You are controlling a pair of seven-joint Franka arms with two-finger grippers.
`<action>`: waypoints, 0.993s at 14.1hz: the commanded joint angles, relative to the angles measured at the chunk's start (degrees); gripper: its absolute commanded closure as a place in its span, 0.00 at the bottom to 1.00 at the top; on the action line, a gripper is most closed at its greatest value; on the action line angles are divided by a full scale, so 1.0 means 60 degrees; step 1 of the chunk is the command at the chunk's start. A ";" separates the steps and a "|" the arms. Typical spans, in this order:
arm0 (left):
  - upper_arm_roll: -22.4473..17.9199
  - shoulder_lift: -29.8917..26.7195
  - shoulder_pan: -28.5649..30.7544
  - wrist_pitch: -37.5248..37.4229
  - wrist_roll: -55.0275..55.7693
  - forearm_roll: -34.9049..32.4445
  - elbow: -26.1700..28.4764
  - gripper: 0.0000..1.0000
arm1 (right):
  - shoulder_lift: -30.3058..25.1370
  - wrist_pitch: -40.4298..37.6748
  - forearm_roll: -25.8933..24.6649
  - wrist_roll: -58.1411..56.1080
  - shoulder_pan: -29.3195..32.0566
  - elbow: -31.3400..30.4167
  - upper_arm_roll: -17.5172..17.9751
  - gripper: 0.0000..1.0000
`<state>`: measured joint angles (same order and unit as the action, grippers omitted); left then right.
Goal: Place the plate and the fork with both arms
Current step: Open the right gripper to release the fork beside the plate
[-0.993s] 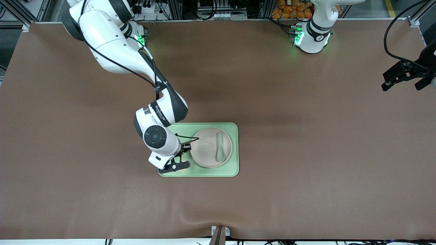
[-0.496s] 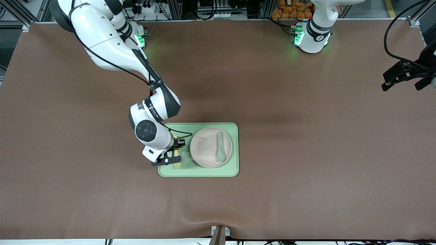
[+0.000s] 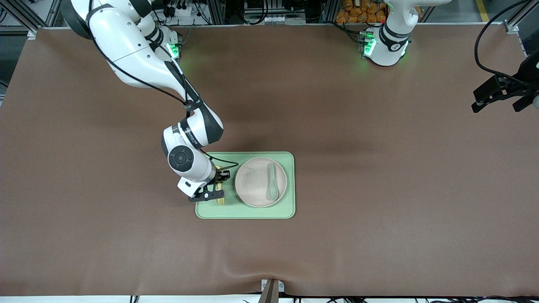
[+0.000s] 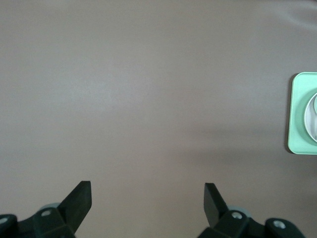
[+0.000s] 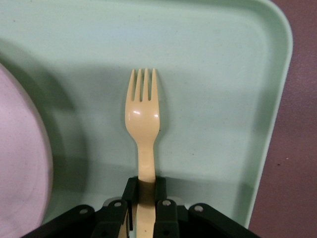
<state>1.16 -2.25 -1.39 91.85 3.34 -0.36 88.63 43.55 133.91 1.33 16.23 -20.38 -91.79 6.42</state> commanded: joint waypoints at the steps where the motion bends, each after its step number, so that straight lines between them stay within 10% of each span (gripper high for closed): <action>1: -0.0002 -0.0050 -0.0032 -0.0060 -0.0132 -0.0071 -0.0049 0.00 | -0.0345 0.0109 0.0100 -0.0010 0.0188 -0.0361 0.0161 0.31; 2: -0.0002 -0.0050 -0.0032 -0.0060 -0.0146 -0.0071 -0.0049 0.00 | -0.0374 0.0051 0.0100 -0.0010 0.0174 -0.0274 0.0161 0.00; 14: 0.0027 -0.0021 -0.0032 -0.0060 -0.0132 -0.0071 -0.0049 0.00 | -0.1895 -0.4796 0.0188 -0.1138 0.2075 0.2291 0.0248 0.00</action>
<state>1.27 -2.21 -1.46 91.85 3.34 -0.36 88.65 35.51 107.10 1.57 10.58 -10.88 -77.31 6.43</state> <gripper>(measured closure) 0.000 0.000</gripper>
